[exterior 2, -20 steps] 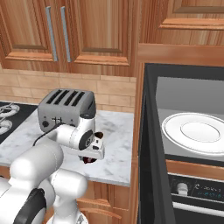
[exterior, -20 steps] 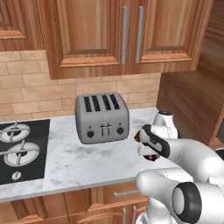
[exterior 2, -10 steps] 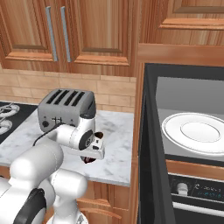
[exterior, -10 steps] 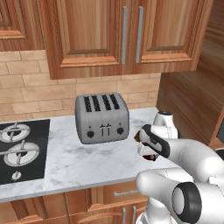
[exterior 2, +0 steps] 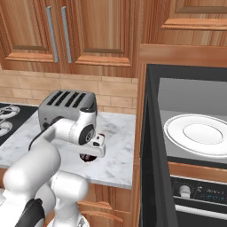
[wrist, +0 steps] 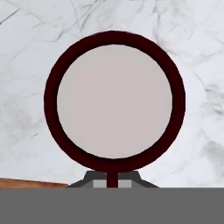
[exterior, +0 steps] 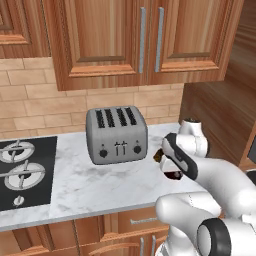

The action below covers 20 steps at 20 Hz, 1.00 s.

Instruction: Pick the mug from the counter and place it inside the microwave. Then close the microwave.

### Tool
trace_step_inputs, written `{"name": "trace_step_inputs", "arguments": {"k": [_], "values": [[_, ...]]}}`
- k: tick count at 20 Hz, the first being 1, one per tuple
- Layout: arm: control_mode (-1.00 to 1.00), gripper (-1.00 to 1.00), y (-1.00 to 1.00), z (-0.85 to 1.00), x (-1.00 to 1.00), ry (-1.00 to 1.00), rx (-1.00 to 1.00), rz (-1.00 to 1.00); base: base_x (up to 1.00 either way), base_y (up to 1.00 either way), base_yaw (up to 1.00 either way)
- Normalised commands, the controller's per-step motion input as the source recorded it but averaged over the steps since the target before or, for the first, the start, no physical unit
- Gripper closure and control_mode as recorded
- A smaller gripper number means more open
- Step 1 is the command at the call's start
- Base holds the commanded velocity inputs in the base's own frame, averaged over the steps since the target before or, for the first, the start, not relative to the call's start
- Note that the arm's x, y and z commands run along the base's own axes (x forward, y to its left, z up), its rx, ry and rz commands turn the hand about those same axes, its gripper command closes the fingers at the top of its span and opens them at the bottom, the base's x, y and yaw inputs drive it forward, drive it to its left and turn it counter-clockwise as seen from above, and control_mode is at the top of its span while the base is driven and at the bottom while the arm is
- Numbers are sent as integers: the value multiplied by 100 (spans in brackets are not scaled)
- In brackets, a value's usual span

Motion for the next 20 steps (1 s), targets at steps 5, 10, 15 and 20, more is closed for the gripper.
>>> {"name": "trace_step_inputs", "arguments": {"k": [5, 10, 15, 20], "values": [[-100, 100, 0, 50, -30, 0, 0, -8, 0, 0, 0], [-100, 100, 0, 45, -27, 0, 0, -10, 0, 0, 0], [-100, 100, 0, 32, -33, 0, 0, -12, 0, 0, 0], [-100, 100, 0, 38, -40, -1, 0, -10, 0, 0, 0]]}}
